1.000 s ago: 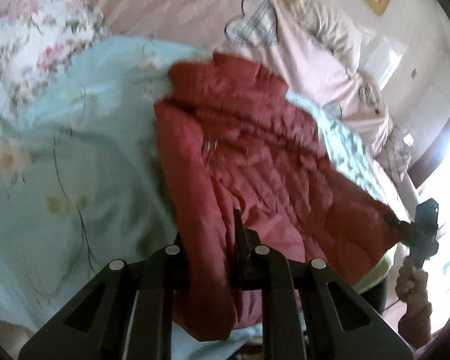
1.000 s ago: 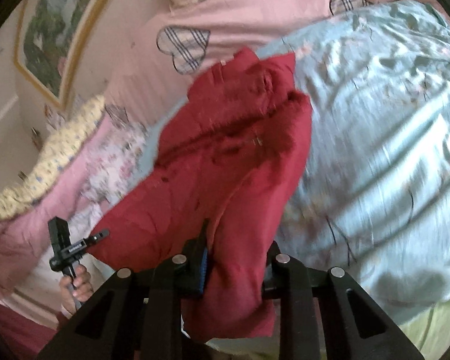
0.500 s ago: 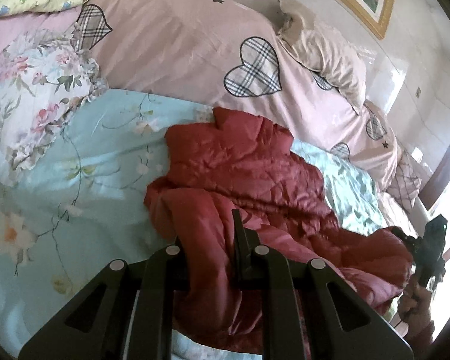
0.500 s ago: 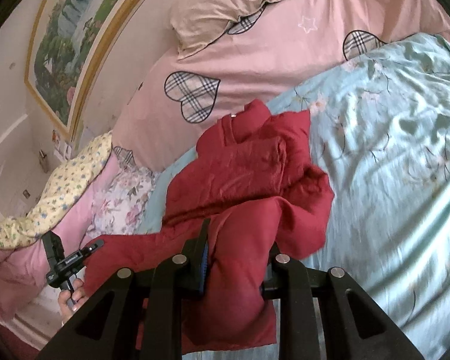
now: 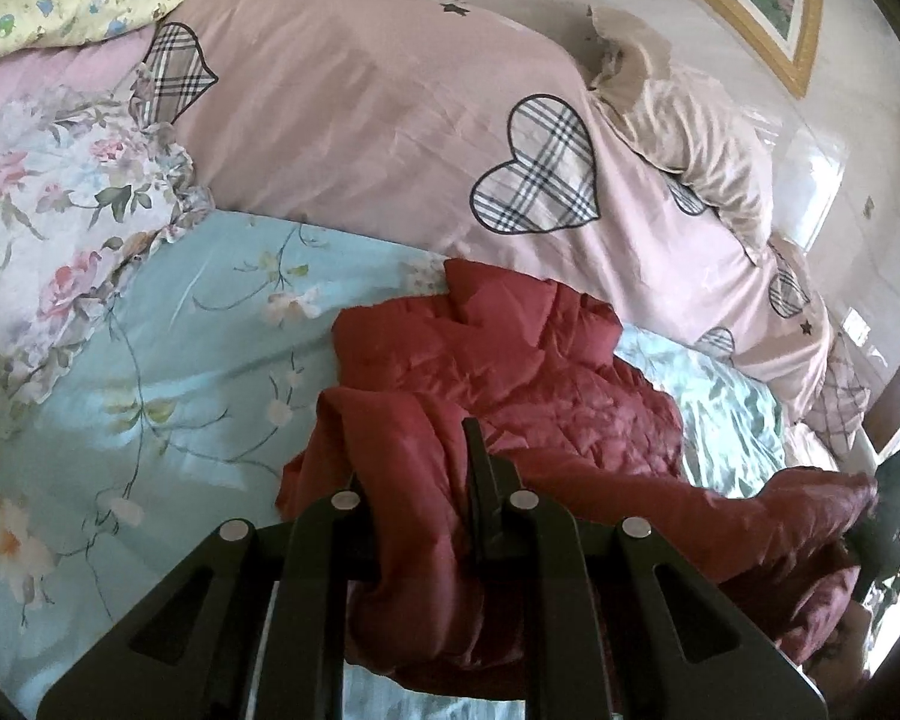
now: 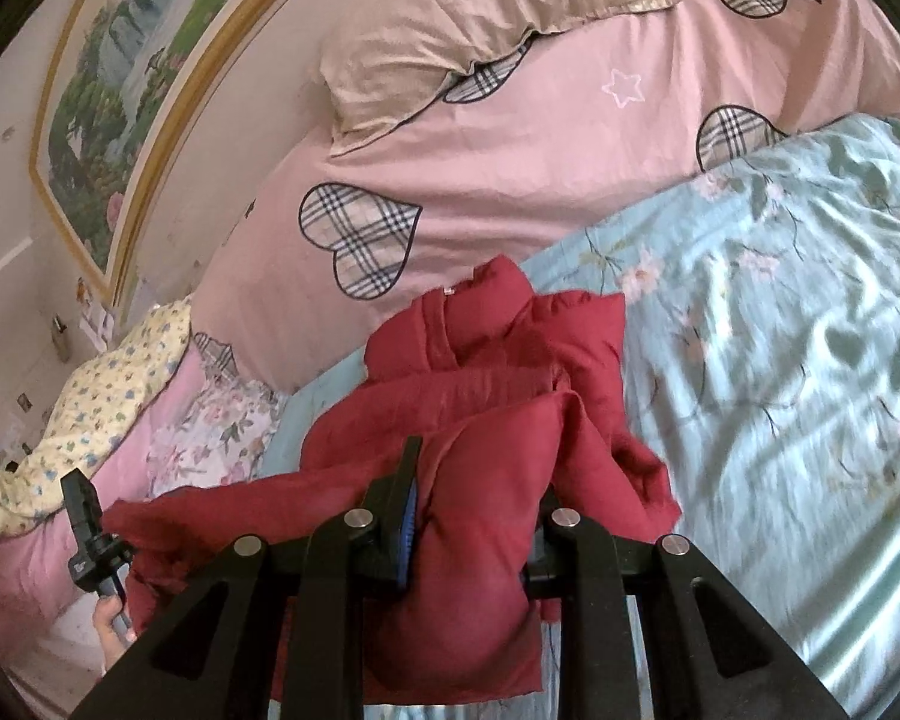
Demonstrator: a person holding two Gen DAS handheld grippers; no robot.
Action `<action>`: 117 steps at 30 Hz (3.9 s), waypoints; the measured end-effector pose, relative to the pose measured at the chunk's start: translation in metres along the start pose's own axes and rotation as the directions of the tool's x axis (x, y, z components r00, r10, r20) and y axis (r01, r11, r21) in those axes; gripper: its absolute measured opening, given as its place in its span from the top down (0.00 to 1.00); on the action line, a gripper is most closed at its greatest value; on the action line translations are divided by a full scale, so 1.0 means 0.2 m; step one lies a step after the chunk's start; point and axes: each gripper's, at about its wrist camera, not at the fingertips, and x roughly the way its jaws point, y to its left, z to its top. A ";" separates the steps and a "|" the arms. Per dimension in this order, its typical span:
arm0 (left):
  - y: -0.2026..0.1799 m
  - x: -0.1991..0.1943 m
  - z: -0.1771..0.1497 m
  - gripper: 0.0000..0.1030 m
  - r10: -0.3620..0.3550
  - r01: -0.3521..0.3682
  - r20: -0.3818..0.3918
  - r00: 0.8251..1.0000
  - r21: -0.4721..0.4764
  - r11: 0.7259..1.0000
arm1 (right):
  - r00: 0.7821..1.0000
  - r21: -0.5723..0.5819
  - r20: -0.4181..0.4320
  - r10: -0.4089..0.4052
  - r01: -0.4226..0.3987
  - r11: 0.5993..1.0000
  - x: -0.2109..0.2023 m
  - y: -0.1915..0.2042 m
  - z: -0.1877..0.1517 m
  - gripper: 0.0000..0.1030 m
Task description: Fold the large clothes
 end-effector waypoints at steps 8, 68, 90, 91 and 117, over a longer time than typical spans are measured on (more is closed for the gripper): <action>-0.01 0.15 0.09 0.87 0.029 -0.029 0.006 1.000 -0.027 0.999 | 0.999 0.004 0.029 -0.021 0.021 1.000 0.16 -0.01 0.10 0.78; 0.08 0.79 0.31 0.59 0.089 -0.090 -0.033 0.995 -0.021 0.996 | 0.931 0.068 -0.017 -0.364 0.364 0.929 1.23 -0.43 0.39 0.74; -0.31 1.09 0.02 0.59 0.154 -0.124 -0.108 0.982 0.247 0.961 | 0.965 -0.181 0.101 -0.243 0.258 0.949 0.78 0.01 0.39 0.21; -0.31 1.09 0.03 0.59 0.159 -0.129 -0.107 0.981 0.246 0.961 | 0.969 -0.230 0.042 -0.242 0.245 0.942 0.83 0.04 0.35 0.21; -0.01 1.26 0.18 0.58 0.190 -0.170 -0.153 0.970 0.136 0.976 | 0.918 -0.197 -0.220 -0.331 0.291 0.936 1.39 -0.24 0.33 0.16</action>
